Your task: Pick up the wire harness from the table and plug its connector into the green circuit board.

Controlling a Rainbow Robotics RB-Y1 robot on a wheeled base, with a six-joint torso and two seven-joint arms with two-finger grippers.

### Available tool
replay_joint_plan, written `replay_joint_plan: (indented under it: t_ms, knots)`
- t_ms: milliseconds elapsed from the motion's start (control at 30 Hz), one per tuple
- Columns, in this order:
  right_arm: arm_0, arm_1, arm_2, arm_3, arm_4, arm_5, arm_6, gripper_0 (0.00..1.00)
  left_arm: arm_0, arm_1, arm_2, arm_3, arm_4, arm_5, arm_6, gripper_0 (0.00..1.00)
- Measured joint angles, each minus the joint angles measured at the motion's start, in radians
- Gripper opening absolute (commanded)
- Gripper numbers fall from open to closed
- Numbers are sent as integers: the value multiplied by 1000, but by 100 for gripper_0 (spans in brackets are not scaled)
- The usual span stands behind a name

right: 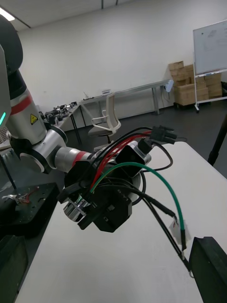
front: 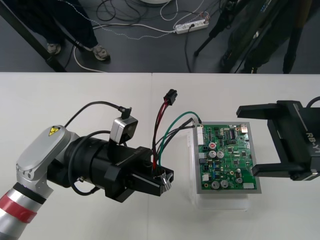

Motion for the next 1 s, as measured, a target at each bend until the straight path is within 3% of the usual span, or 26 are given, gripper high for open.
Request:
replay_joint_plan:
  t_ms: [267, 667, 1000]
  knots:
    - [-94, -106, 28, 160, -85, -29, 0, 100, 39, -71, -75, -22, 0, 0, -2, 0]
    - [-180, -118, 44, 269, -129, -32, -41, 100, 45, -88, -172, -43, 19, 0, -2, 0]
    - [-231, -118, 219, 346, -288, -32, -112, 100, 45, -89, -176, -43, 49, 0, -2, 0]
